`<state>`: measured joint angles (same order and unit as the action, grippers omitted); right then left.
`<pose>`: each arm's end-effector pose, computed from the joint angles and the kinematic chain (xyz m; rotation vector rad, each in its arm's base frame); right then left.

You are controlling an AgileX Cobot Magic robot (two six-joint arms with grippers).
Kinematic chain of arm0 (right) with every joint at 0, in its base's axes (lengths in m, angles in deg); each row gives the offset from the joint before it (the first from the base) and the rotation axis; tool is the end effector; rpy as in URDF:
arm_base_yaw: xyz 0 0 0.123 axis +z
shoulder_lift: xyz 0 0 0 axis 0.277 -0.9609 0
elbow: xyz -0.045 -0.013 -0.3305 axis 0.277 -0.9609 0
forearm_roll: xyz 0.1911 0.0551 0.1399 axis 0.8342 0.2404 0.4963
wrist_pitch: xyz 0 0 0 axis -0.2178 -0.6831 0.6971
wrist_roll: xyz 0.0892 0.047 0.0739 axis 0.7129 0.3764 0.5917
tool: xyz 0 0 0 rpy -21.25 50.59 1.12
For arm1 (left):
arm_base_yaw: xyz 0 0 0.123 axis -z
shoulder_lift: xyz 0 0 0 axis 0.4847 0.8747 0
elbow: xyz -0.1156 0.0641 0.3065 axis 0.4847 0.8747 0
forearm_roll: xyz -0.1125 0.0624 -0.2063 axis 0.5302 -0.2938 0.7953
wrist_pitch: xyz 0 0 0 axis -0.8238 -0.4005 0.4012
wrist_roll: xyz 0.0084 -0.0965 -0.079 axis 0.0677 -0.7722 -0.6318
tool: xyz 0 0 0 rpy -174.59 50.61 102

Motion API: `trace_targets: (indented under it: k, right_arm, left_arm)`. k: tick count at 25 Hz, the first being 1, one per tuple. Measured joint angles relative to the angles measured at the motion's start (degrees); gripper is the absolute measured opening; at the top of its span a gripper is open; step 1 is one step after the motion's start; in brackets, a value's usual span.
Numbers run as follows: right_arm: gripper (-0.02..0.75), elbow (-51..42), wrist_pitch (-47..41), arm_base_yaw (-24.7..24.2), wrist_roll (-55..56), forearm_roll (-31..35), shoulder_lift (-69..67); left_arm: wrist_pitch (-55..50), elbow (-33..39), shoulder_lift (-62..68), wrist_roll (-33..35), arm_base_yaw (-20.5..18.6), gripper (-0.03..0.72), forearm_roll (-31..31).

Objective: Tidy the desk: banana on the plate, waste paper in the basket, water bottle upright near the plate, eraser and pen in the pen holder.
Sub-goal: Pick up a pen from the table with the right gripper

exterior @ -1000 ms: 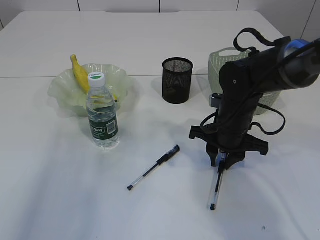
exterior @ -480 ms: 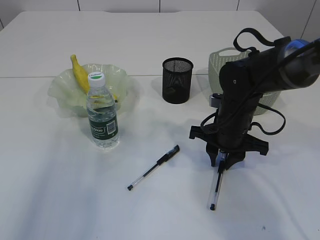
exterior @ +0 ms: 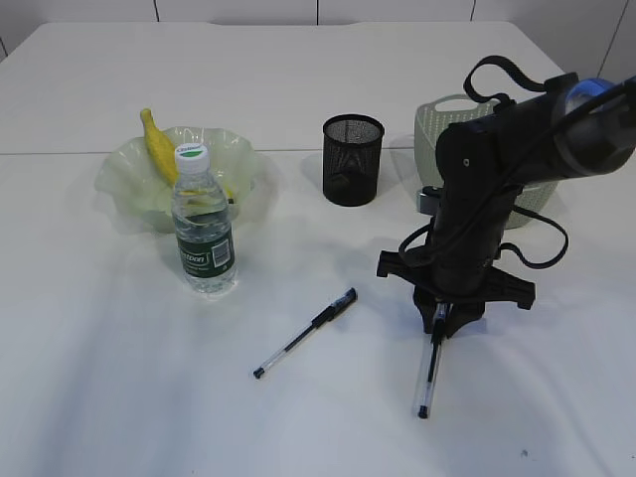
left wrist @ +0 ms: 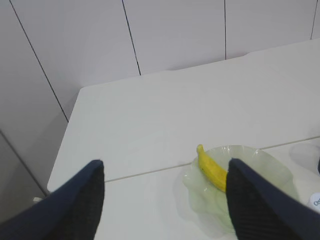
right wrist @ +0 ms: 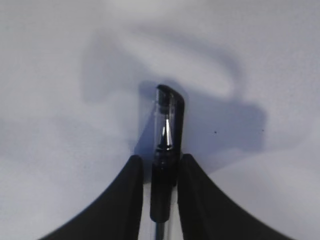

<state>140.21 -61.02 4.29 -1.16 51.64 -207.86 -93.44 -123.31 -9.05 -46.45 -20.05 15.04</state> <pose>0.3827 0.1390 0.1377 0.5519 3.0362 0.0088 0.1825 -0.0119 0.4261 0.1265 1.7493 0.0746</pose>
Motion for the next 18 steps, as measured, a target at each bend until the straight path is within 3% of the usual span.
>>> trace_targets:
  k: [4,18]
  right_arm:
    - [0.135,0.00,-0.14,0.00,0.00,0.00,0.00]
    - [0.065,0.24,-0.27,0.00,0.00,0.00,0.00]
  left_arm:
    - [0.00,0.00,0.00,0.00,0.00,0.538,0.00]
    - [0.00,0.00,0.00,0.00,0.00,0.538,0.00]
